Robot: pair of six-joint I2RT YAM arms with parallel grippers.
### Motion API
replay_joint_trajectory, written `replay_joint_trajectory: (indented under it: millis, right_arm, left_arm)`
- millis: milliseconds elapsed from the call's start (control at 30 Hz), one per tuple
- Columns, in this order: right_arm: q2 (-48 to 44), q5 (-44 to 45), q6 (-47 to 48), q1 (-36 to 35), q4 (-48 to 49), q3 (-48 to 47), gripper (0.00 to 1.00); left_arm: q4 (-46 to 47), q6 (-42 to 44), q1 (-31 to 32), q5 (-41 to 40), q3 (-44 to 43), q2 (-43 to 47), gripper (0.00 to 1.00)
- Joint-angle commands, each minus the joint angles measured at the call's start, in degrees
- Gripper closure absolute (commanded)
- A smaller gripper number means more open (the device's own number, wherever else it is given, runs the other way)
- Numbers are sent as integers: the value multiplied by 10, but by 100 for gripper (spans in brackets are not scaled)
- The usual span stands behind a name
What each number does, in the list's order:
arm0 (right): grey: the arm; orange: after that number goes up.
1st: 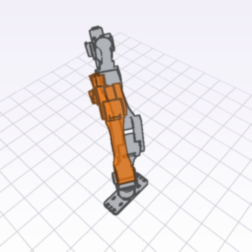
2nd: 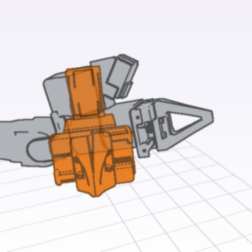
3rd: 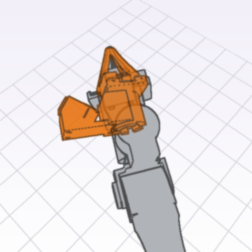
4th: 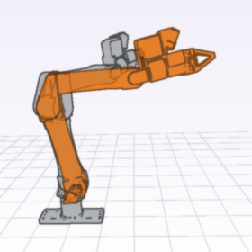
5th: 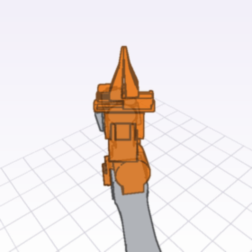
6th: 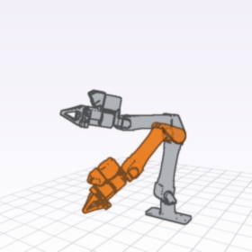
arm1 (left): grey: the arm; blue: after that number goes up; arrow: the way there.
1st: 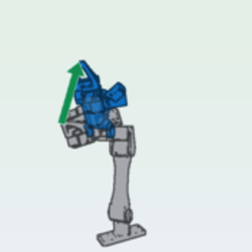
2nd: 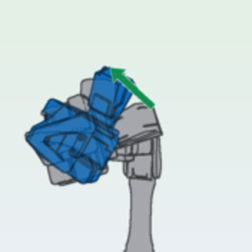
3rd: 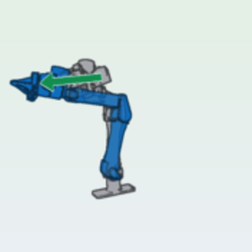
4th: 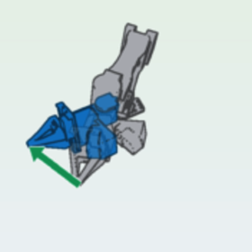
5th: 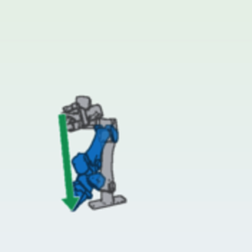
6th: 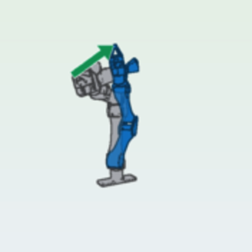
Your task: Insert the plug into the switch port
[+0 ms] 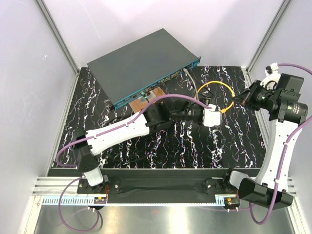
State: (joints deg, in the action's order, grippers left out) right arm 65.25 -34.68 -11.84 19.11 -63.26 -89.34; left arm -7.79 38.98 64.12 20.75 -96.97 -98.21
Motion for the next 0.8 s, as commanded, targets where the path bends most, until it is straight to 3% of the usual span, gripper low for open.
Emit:
replay_joint_trajectory:
  millis: [0,267,400,500,533,567,600,633,700,767]
  right_arm:
    - [-9,-25,-16,-5,11,3,100]
    - [-14,-36,-19,-7,11,14,100]
    - [-15,-37,-16,-7,7,15,100]
    - [-13,-50,-18,-8,11,21,100]
    - [-12,-52,-17,-8,12,22,100]
    - [-11,-59,-14,-8,15,27,93]
    - [-8,-73,-9,-8,16,28,80]
    - [0,-77,6,-8,12,27,52]
    - [13,-73,57,-9,-8,1,38]
    - [39,-57,102,-7,-23,-46,31]
  left_arm:
    - [16,26,5,-15,-7,-5,50]
    - [15,21,10,-17,-22,-21,56]
    - [18,8,10,-20,-27,-22,68]
    - [15,-5,10,-31,-31,-21,83]
    - [17,-13,10,-33,-30,-17,93]
    - [21,-20,10,-33,-32,-15,97]
    - [17,-28,10,-39,-34,-14,100]
    - [16,-46,9,-41,-39,-9,100]
    - [4,-76,5,-38,-40,0,100]
    - [-15,-144,-10,-29,-41,15,100]
